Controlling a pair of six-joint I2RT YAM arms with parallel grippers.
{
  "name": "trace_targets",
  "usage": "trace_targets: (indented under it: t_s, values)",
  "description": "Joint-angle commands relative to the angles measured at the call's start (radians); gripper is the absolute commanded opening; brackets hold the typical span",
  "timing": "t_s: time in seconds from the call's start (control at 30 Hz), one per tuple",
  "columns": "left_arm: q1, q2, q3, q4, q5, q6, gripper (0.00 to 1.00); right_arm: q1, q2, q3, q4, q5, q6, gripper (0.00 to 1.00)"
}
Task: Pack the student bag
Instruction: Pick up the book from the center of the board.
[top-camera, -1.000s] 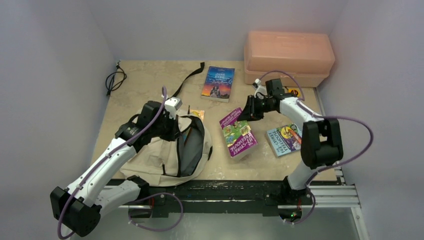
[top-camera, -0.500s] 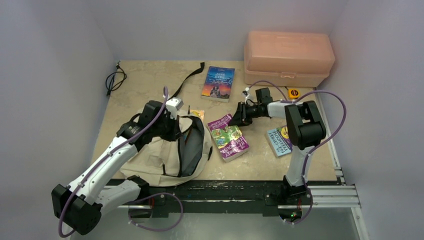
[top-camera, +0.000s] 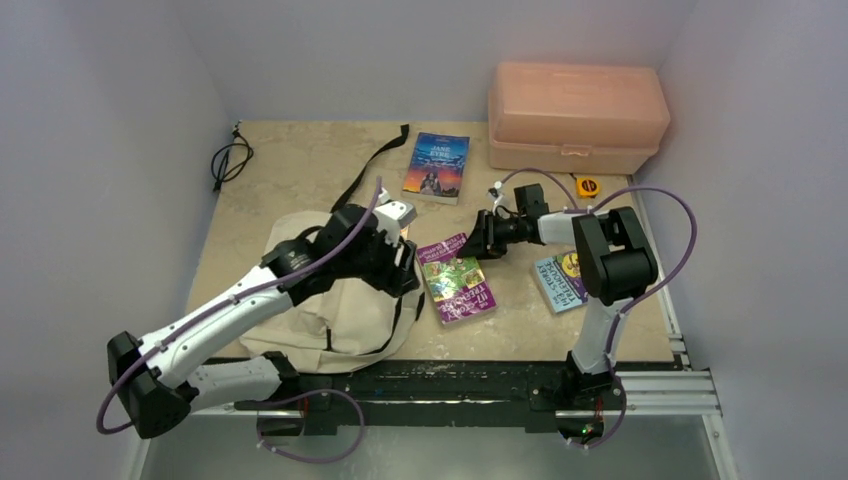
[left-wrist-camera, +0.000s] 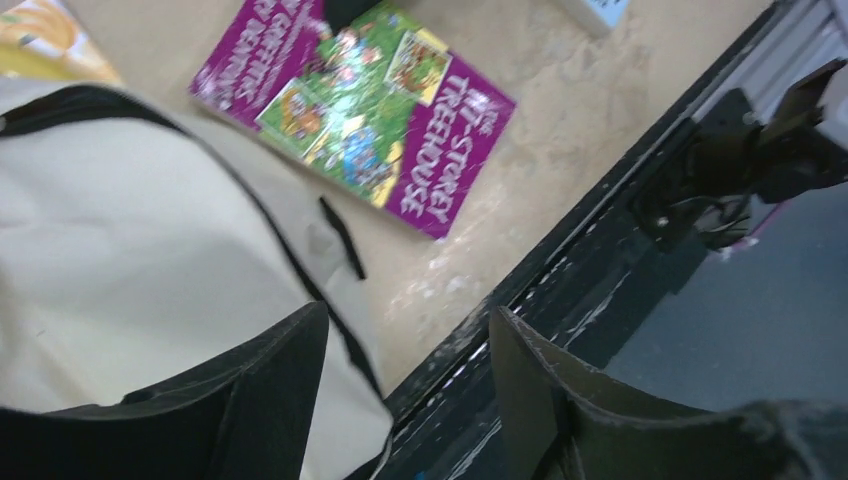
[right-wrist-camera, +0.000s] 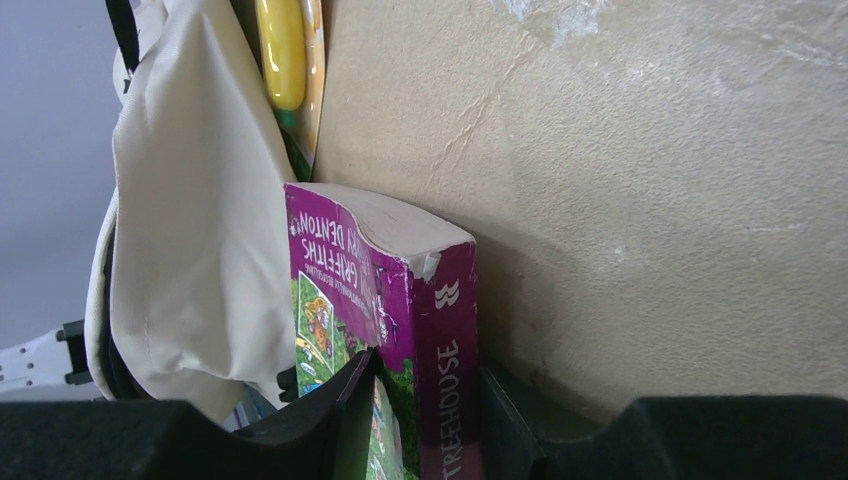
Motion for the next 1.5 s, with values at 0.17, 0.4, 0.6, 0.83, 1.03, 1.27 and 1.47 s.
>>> trace_targets:
  t_s: [0.17, 0.4, 0.6, 0.83, 1.03, 1.27, 1.47]
  values:
    - [-0.106, 0.459, 0.181, 0.345, 0.217, -0.206, 0.3, 0.004, -0.05, -0.041, 0.02, 0.032, 0.03, 0.43]
    - [-0.119, 0.673, 0.197, 0.354, 0.11, -0.276, 0.0, 0.004, -0.053, -0.067, 0.072, 0.013, 0.06, 0.43]
    - [-0.117, 0.724, 0.064, 0.485, 0.1, -0.369, 0.0, 0.003, -0.086, -0.131, 0.157, -0.009, 0.163, 0.48]
    - [-0.105, 0.76, -0.015, 0.625, 0.147, -0.445, 0.0, 0.004, -0.235, -0.334, 0.382, -0.022, 0.393, 0.55]
    - [-0.095, 0.781, -0.024, 0.653, 0.15, -0.457, 0.0, 0.007, -0.376, -0.517, 0.563, -0.008, 0.537, 0.61]
    - [-0.093, 0.779, -0.023, 0.7, 0.167, -0.455, 0.0, 0.026, -0.372, -0.702, 0.882, 0.007, 0.678, 0.57]
    - [-0.093, 0.652, -0.051, 0.673, 0.185, -0.386, 0.01, 0.026, -0.44, -0.61, 0.685, 0.041, 0.551, 0.0]
